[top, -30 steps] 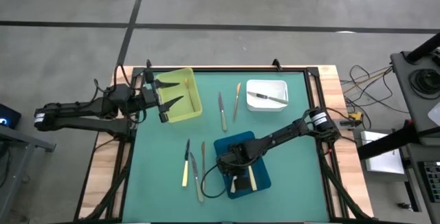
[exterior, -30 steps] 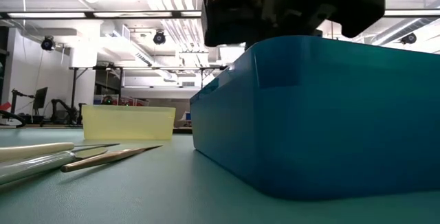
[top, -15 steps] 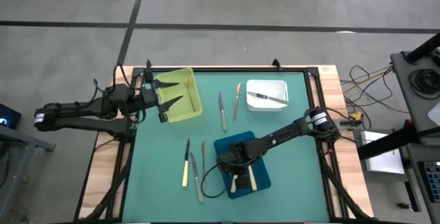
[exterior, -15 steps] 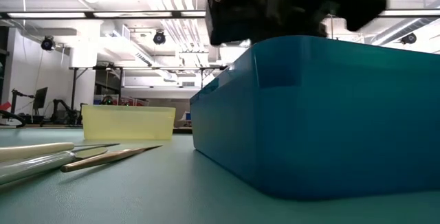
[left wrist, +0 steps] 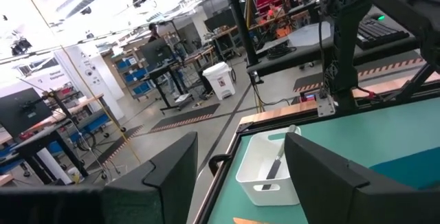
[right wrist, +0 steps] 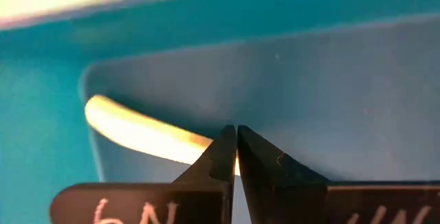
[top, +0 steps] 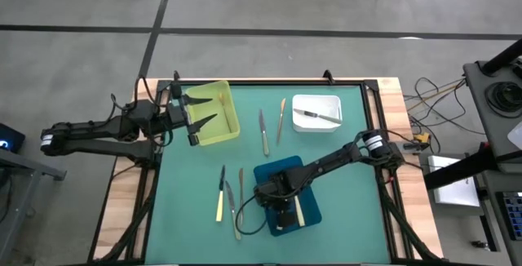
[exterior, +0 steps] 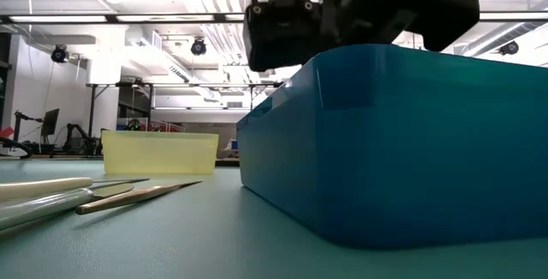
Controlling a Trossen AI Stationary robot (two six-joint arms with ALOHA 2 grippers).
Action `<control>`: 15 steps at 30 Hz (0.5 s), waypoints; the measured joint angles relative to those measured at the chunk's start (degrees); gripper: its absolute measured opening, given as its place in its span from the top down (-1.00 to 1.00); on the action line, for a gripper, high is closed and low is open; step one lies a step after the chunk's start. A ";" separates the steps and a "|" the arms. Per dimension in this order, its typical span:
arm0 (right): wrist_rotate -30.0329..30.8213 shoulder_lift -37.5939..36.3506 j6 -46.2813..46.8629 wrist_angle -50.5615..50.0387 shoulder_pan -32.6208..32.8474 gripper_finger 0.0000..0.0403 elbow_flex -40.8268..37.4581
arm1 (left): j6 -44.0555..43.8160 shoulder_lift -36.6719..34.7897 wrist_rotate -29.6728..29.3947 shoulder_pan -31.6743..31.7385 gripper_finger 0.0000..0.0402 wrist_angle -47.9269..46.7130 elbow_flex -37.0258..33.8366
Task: Sort silverware by color (type)
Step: Adjust the yellow knife in the blue bin
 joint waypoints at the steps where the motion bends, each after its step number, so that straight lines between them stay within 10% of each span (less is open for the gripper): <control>1: 0.26 -0.13 0.17 -0.62 0.00 0.96 -0.02 | 0.00 -0.05 0.00 -0.02 0.01 -0.10 0.00; 15: 0.60 -0.77 1.20 -3.56 -0.09 0.96 0.42 | 0.00 -0.51 0.02 0.00 0.01 -0.43 0.00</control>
